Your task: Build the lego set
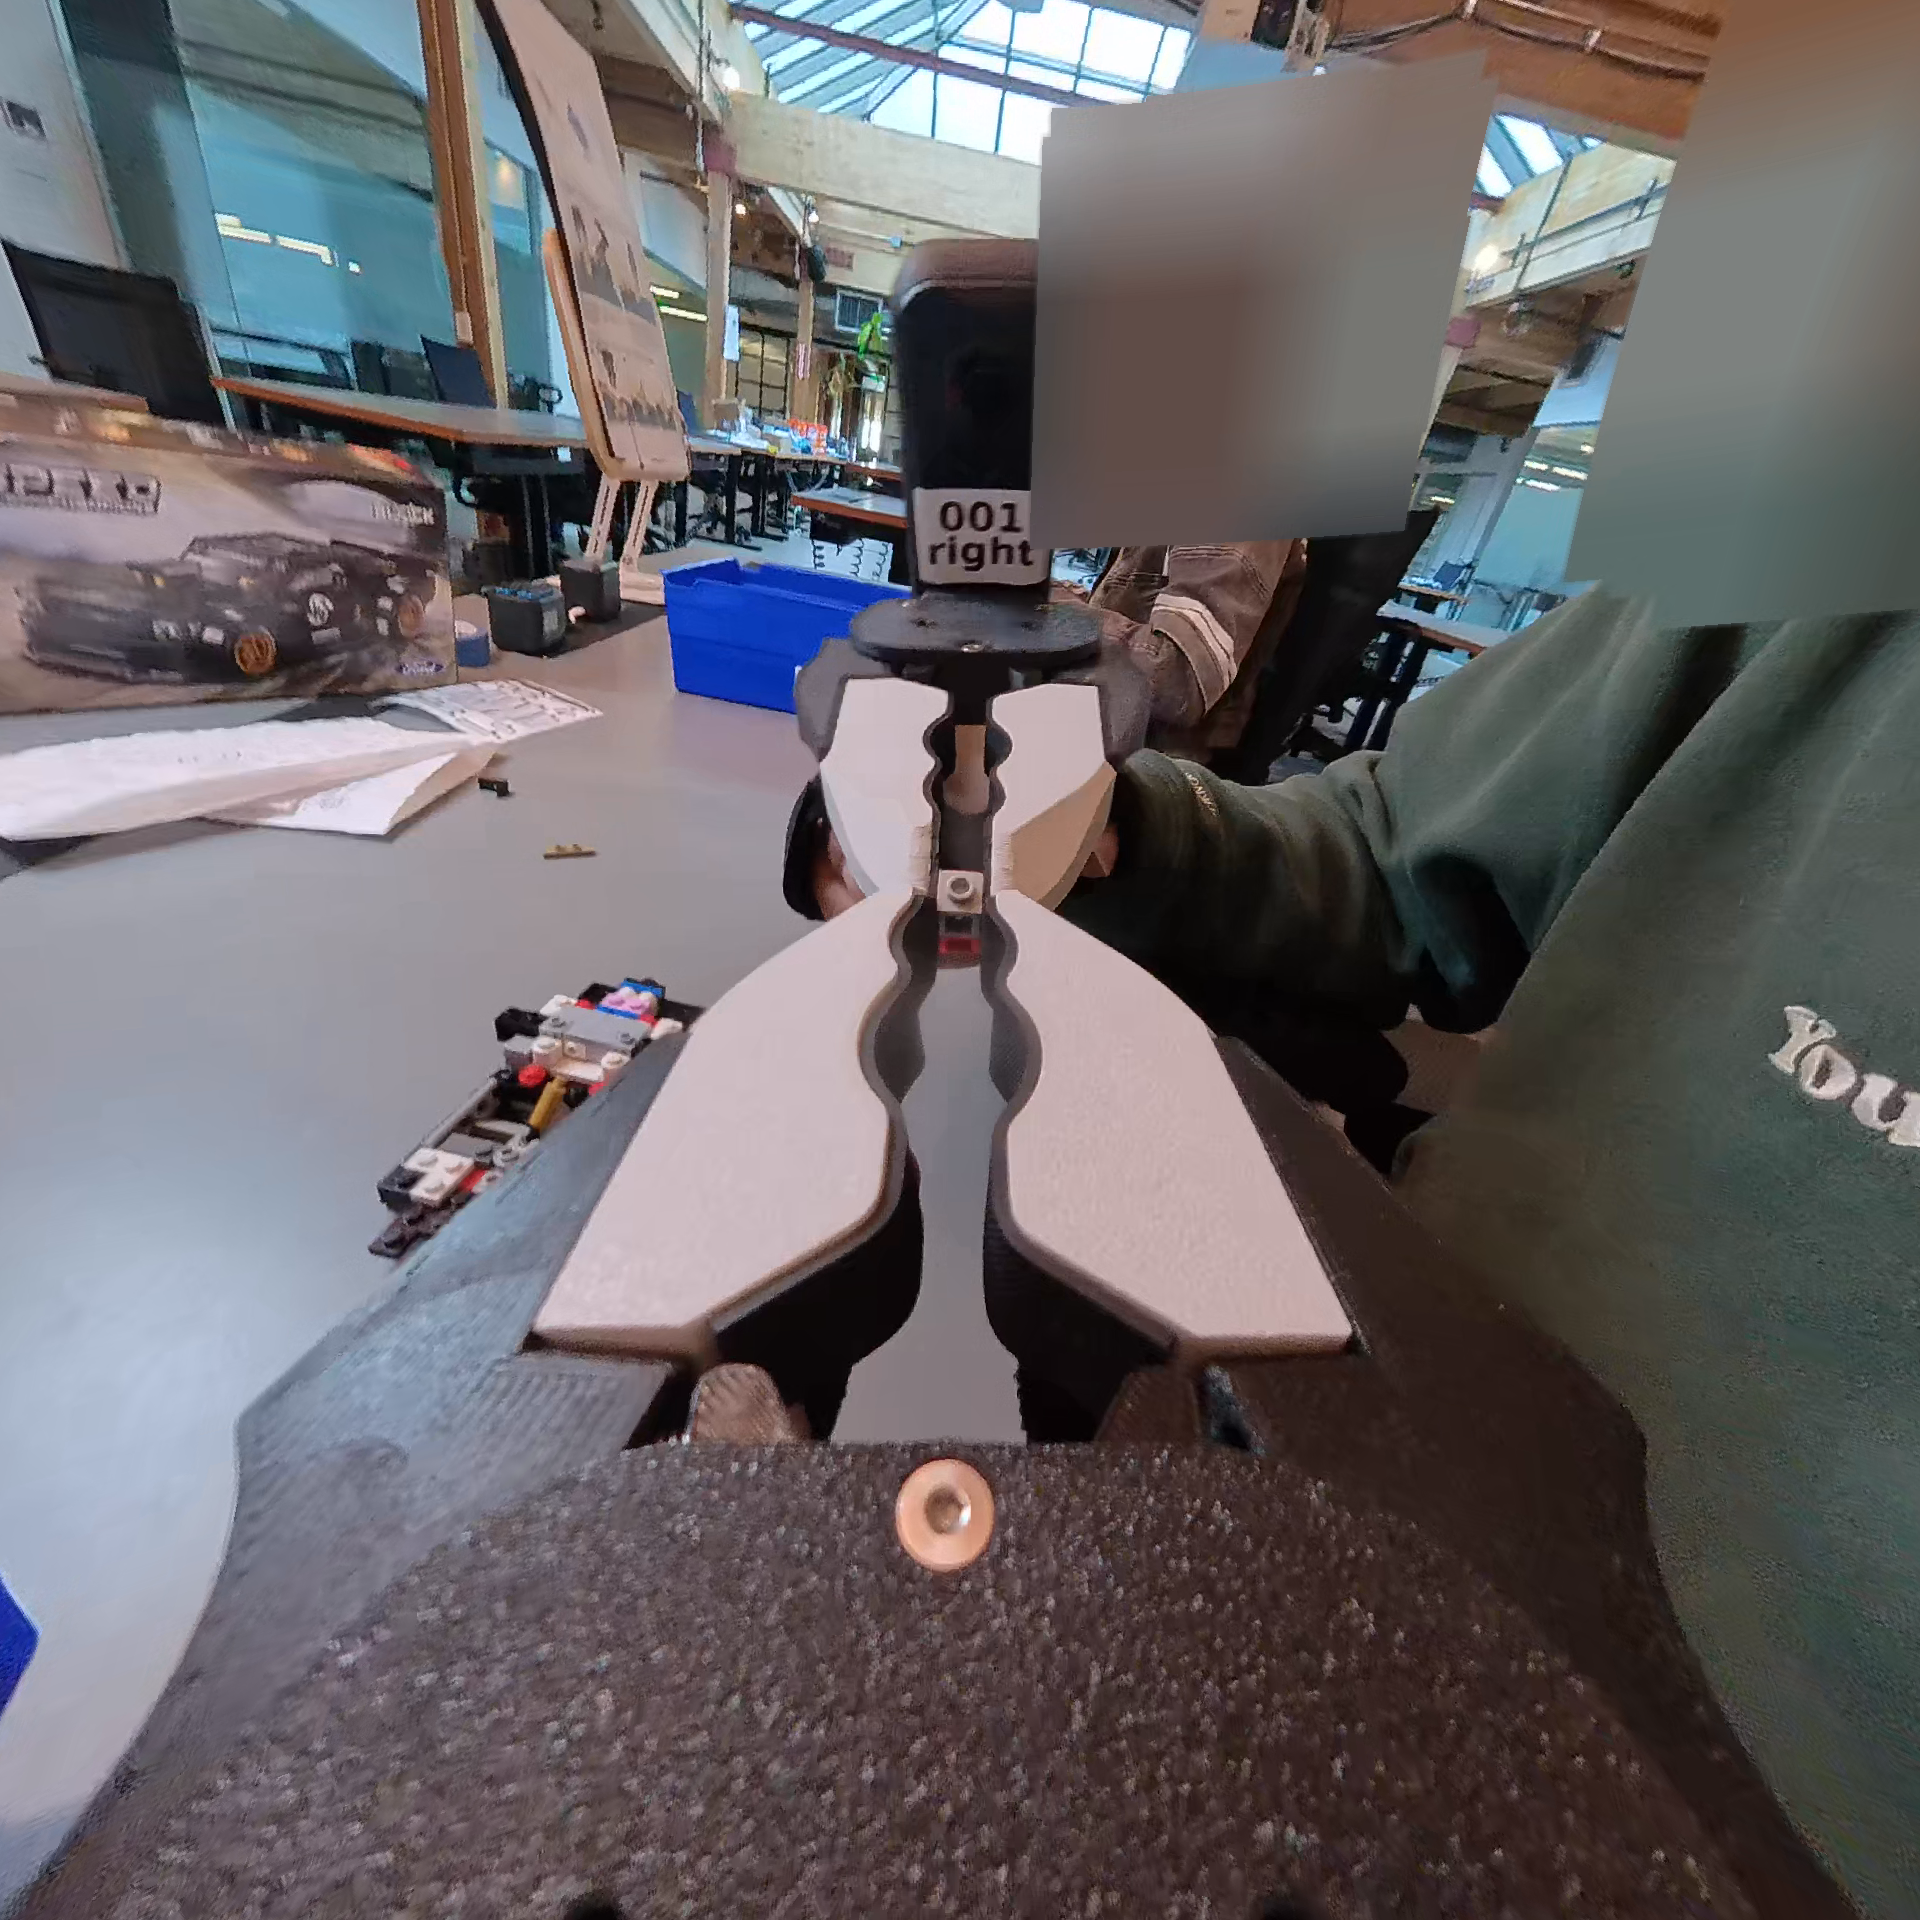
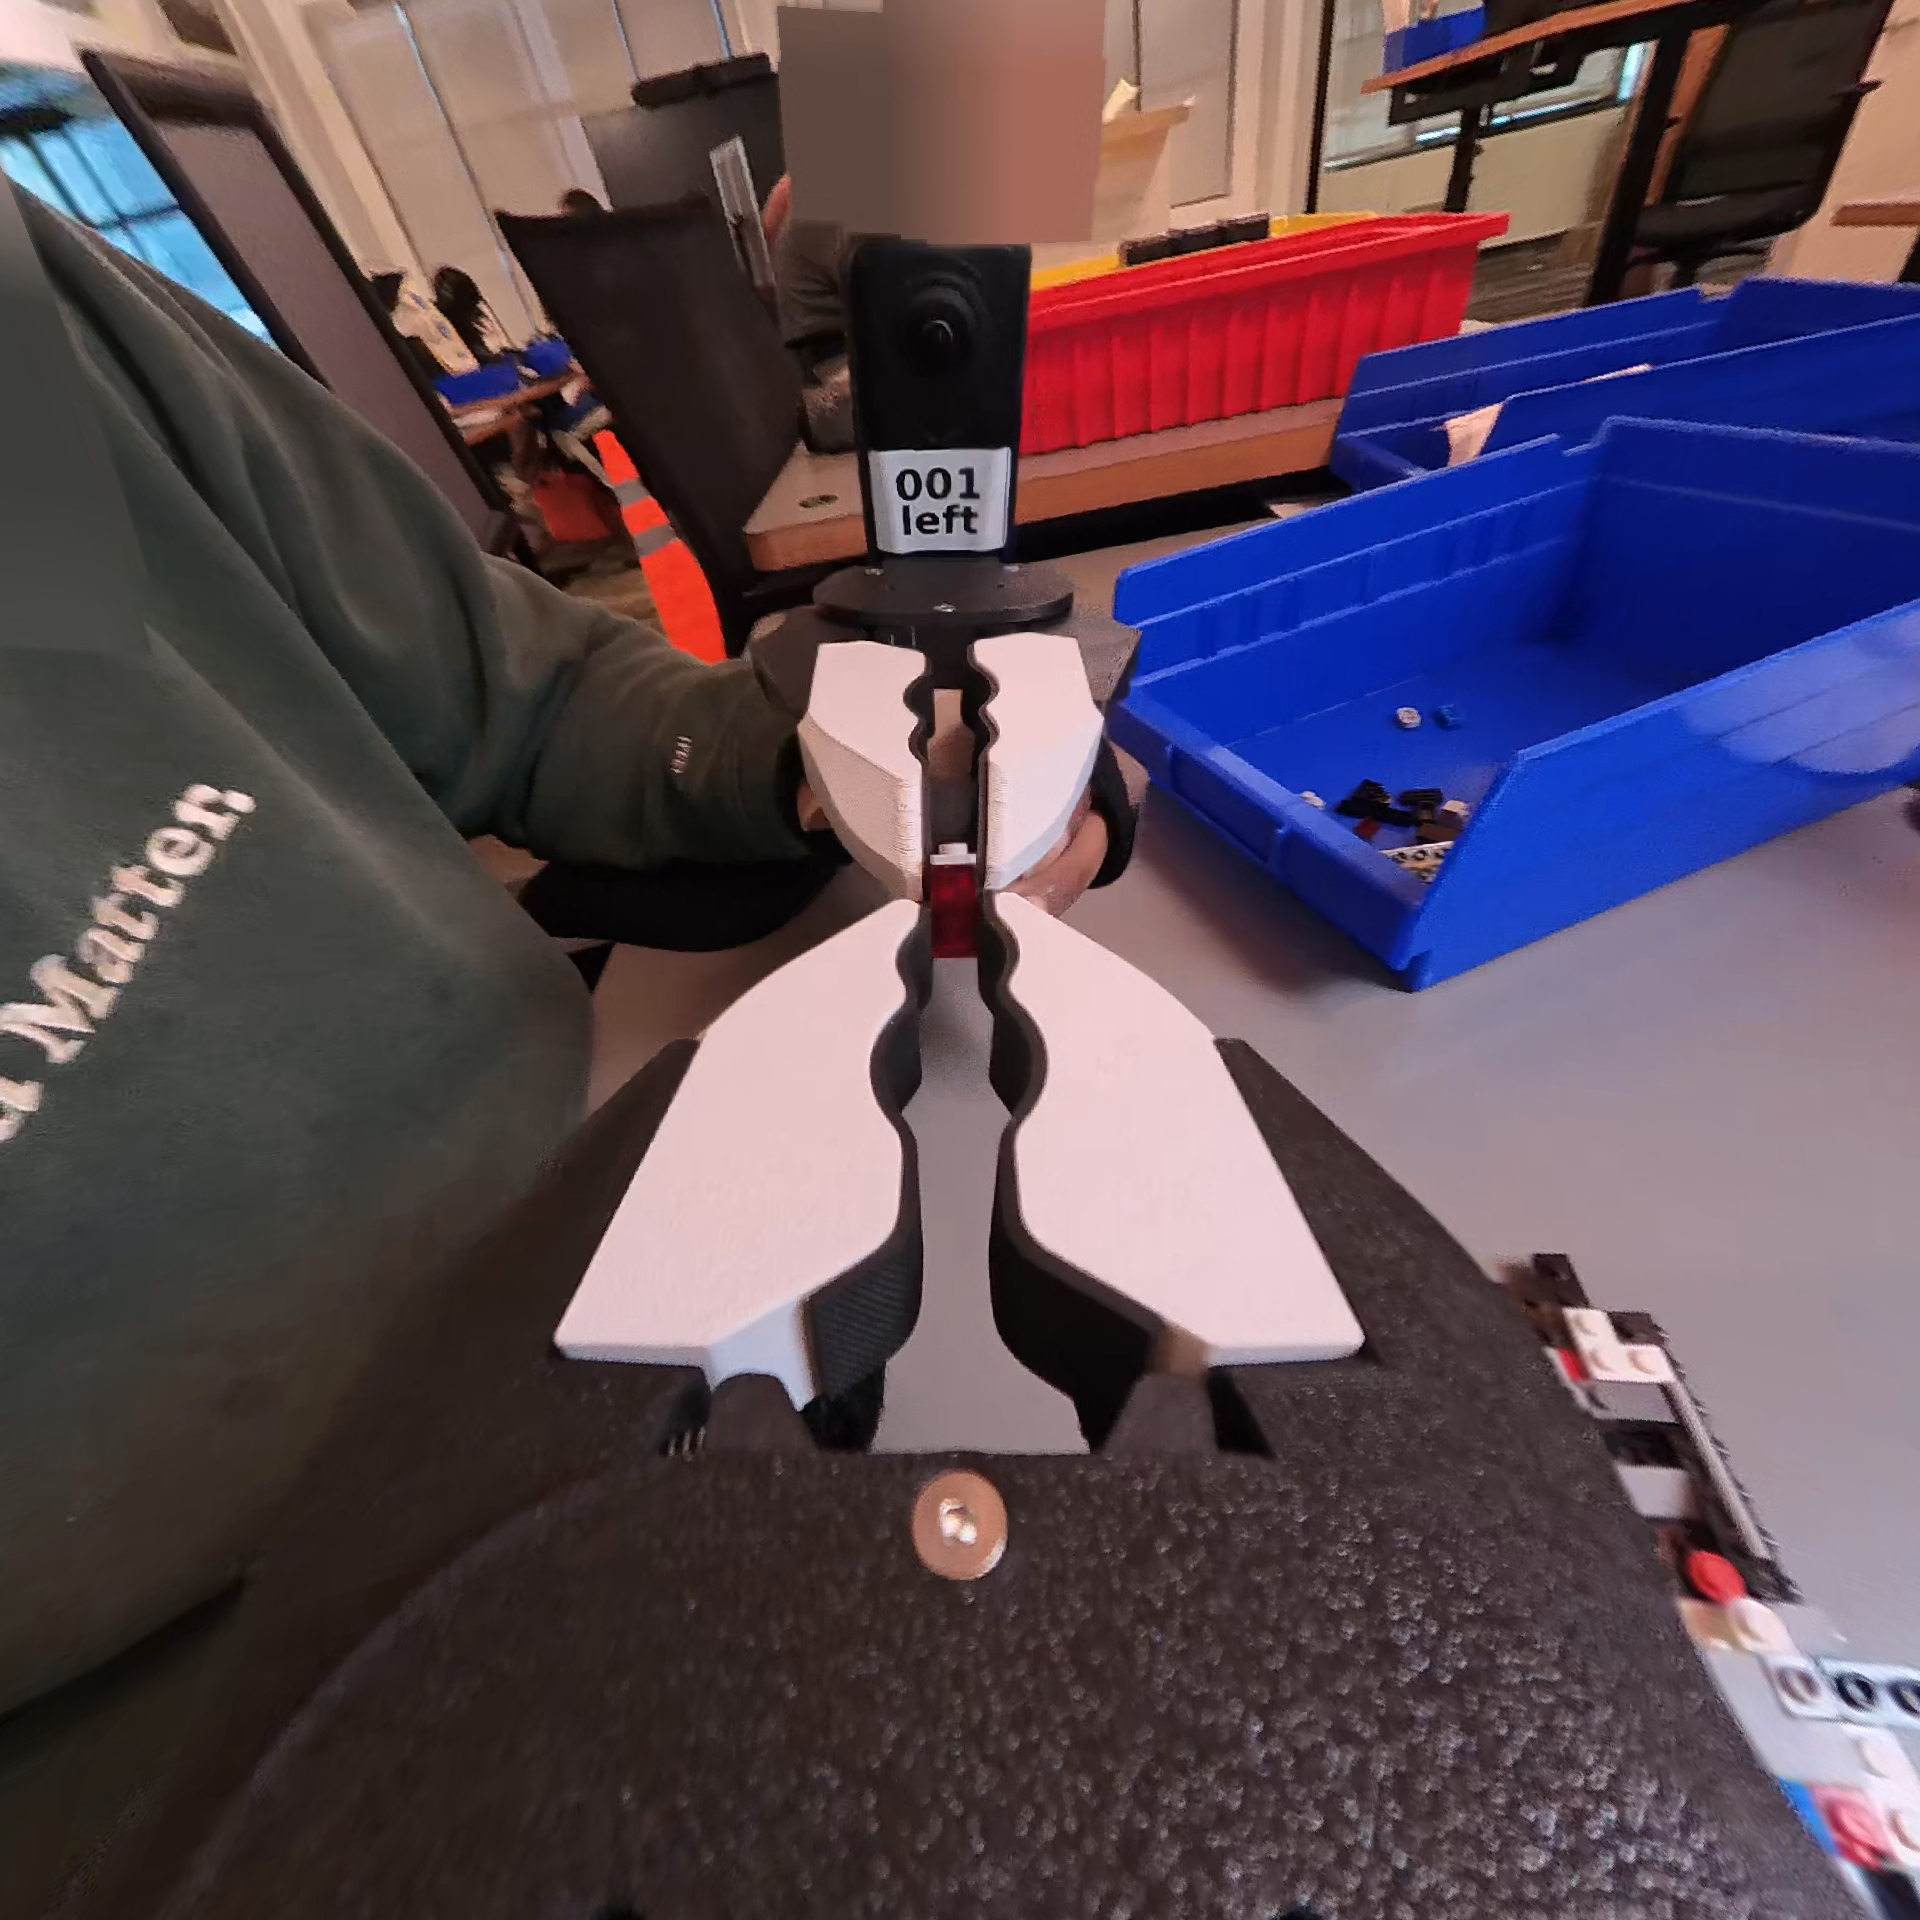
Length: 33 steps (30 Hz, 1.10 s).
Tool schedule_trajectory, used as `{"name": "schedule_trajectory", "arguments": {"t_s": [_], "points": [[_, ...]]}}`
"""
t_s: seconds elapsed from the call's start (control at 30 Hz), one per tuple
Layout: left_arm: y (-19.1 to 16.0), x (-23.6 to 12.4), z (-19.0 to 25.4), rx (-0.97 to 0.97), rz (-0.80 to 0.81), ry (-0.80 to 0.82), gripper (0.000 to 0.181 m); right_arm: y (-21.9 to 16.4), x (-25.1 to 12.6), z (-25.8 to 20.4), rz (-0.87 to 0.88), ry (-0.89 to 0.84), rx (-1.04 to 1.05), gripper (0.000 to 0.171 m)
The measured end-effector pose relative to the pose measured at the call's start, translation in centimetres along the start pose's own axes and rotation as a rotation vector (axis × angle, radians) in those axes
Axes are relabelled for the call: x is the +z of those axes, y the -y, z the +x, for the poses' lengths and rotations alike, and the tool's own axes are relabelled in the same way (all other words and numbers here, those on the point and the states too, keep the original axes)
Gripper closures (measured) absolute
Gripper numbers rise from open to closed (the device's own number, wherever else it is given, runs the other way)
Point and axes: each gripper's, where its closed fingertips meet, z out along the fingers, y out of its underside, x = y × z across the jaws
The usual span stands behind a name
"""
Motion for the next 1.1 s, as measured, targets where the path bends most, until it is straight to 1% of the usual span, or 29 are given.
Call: {"name": "schedule_trajectory", "arguments": {"t_s": [0.2,0.37,0.4,0.43,0.47,0.5,0.53,0.63,0.73,0.8,0.9,0.93,0.97,1.03,1.07,1.1], "points": [[1.2,0.1,0.8,0.066,0.076,-0.002,0.173,1.1,-0.2,-0.9,0.074,0.106,0.117,0.163],[2.1,0.0,1.4,-0.002,0.156,-0.057,0.173,1.7,-0.4,-1.4,0.103,0.151,0.181,0.163],[4.2,-1.2,1.0,-0.054,0.302,-0.058,0.173,0.6,-0.6,-0.7,0.050,0.115,0.184,0.163],[6.7,-3.2,0.1,-0.136,0.429,-0.061,0.173,-0.2,-0.9,0.4,0.034,0.066,0.177,0.163],[8.2,-5.0,-0.8,-0.153,0.476,-0.050,0.174,0.1,-1.3,0.6,0.075,0.089,0.218,0.163],[8.3,-5.8,-1.7,-0.096,0.456,0.028,0.173,0.9,-1.4,0.5,0.115,0.121,0.248,0.163],[7.7,-6.0,-2.6,-0.050,0.399,0.110,0.173,1.3,-1.2,0.3,0.126,0.129,0.232,0.163],[6.6,-6.6,-4.9,-0.068,0.315,0.233,0.173,0.9,-0.2,-0.2,0.102,0.144,0.225,0.163],[5.8,-7.7,-7.2,-0.026,0.209,0.368,0.173,0.0,-0.3,0.6,0.095,0.119,0.246,0.163],[4.3,-8.8,-9.5,0.043,0.060,0.521,0.174,0.1,-0.6,1.1,0.103,0.096,0.244,0.163],[1.7,-11.4,-13.1,0.177,-0.219,0.804,0.173,0.1,-0.7,1.4,0.109,0.088,0.248,0.163],[0.7,-12.1,-14.1,0.193,-0.312,0.876,0.173,-0.1,-0.6,1.5,0.105,0.087,0.250,0.163],[-0.3,-12.5,-14.6,0.186,-0.394,0.912,0.172,-0.2,-0.5,1.5,0.100,0.087,0.252,0.163],[-2.3,-13.1,-15.5,0.117,-0.523,0.966,0.153,-0.4,-0.3,1.5,0.090,0.088,0.251,0.163],[-3.2,-13.4,-15.9,0.081,-0.576,0.984,0.141,-0.4,-0.3,1.4,0.087,0.089,0.249,0.163],[-3.9,-13.4,-16.1,0.061,-0.607,0.984,0.133,-0.5,-0.3,1.4,0.084,0.089,0.247,0.163]]}}
